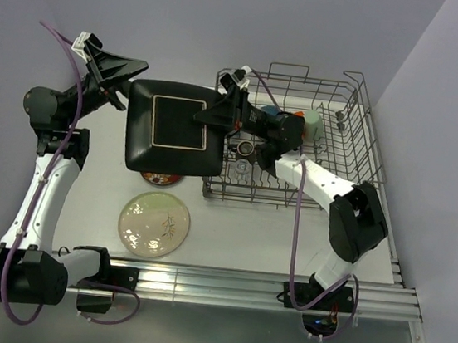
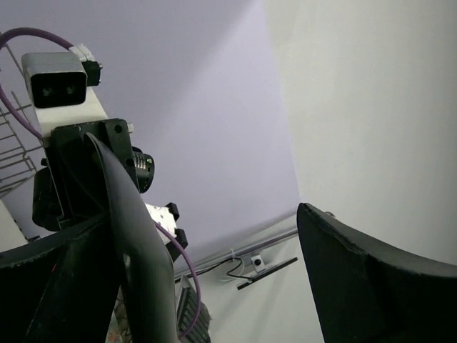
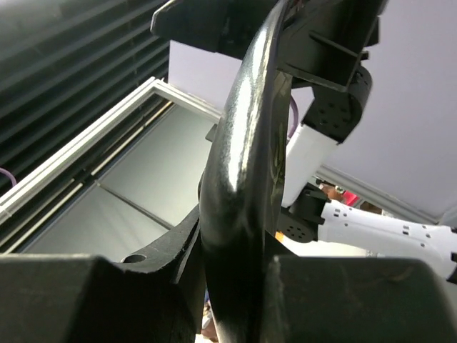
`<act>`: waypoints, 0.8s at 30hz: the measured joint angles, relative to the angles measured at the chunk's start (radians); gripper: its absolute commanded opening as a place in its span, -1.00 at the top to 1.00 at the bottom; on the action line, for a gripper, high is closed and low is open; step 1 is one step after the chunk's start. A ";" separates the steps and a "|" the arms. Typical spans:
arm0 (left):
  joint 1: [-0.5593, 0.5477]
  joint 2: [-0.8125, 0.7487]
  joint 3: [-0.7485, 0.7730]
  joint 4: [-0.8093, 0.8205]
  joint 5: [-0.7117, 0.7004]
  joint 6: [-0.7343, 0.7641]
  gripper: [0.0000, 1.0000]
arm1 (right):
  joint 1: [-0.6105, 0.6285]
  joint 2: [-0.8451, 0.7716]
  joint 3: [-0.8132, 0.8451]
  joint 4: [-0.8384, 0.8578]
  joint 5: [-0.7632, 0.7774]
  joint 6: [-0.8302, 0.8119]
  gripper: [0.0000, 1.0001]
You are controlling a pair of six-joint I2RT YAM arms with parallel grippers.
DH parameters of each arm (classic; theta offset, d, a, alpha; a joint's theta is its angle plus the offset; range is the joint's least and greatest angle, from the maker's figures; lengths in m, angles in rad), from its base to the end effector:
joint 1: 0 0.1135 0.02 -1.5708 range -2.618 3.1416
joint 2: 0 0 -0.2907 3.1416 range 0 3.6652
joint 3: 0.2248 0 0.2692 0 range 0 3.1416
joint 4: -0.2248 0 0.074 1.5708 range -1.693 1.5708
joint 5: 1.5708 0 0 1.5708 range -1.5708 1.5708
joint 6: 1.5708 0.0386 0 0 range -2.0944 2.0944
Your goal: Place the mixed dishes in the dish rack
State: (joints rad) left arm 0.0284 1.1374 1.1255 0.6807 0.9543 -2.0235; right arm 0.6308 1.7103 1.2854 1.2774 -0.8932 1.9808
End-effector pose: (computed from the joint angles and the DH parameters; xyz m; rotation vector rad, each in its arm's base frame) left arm 0.2374 -0.0248 0.4939 -0.3157 1.4969 -2.1076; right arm 0.2963 0.2536 0.4218 -0.3528 1.5008 2.5644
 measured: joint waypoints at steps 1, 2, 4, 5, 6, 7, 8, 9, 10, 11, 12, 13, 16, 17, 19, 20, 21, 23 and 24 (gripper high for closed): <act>0.000 0.001 0.000 0.006 0.010 0.003 -0.99 | -0.005 -0.007 -0.015 0.000 -0.010 -0.002 1.00; 0.000 0.002 -0.003 0.010 0.016 0.005 -0.98 | -0.014 -0.012 -0.024 0.001 -0.016 -0.001 1.00; -0.002 0.006 -0.005 0.010 0.018 0.006 -0.99 | -0.035 -0.026 -0.039 -0.001 -0.031 -0.001 1.00; -0.002 0.006 -0.005 0.002 0.018 0.006 -0.98 | -0.048 -0.032 -0.047 -0.002 -0.034 0.000 1.00; -0.002 0.006 -0.005 -0.020 0.019 0.015 -0.98 | -0.062 -0.037 -0.053 -0.002 -0.037 -0.001 1.00; -0.001 0.005 0.003 -0.067 0.021 0.036 -0.98 | -0.081 -0.043 -0.060 -0.005 -0.040 -0.001 1.00; 0.000 0.005 0.017 -0.139 0.021 0.074 -0.99 | -0.104 -0.050 -0.069 -0.008 -0.045 -0.001 1.00; 0.002 0.005 0.033 -0.218 0.020 0.121 -0.99 | -0.129 -0.057 -0.077 -0.012 -0.052 0.000 1.00; 0.006 0.006 0.053 -0.313 0.017 0.177 -0.98 | -0.150 -0.066 -0.086 -0.014 -0.062 0.000 1.00; 0.013 0.006 0.086 -0.453 0.004 0.249 -0.98 | -0.185 -0.080 -0.100 -0.021 -0.083 -0.001 1.00; 0.024 0.005 0.117 -0.582 -0.021 0.330 -0.98 | -0.222 -0.095 -0.112 -0.033 -0.105 -0.001 1.00; 0.035 0.005 0.142 -0.688 -0.047 0.395 -0.99 | -0.254 -0.114 -0.121 -0.051 -0.129 -0.003 1.00; 0.060 0.005 0.213 -1.001 -0.188 0.593 -0.98 | -0.355 -0.193 -0.128 -0.179 -0.192 -0.003 1.00; 0.064 0.005 0.229 -1.089 -0.239 0.659 -0.98 | -0.376 -0.218 -0.128 -0.222 -0.203 -0.007 1.00; 0.064 0.005 0.238 -1.212 -0.319 0.762 -0.92 | -0.410 -0.277 -0.124 -0.339 -0.229 -0.036 1.00; 0.064 0.005 0.238 -1.268 -0.356 0.808 -0.91 | -0.418 -0.307 -0.116 -0.421 -0.245 -0.071 1.00; 0.064 0.006 0.235 -1.311 -0.389 0.846 -0.88 | -0.421 -0.329 -0.097 -0.530 -0.261 -0.122 1.00; 0.064 0.006 0.218 -1.373 -0.444 0.911 -0.87 | -0.428 -0.351 -0.002 -0.848 -0.279 -0.307 1.00; 0.064 0.005 0.208 -1.398 -0.468 0.937 -0.85 | -0.433 -0.336 0.100 -1.064 -0.276 -0.426 1.00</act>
State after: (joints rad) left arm 0.0929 1.1427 1.3331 -0.7174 0.4858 -1.0863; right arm 0.1974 1.3739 1.3857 0.2138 -1.1690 1.5543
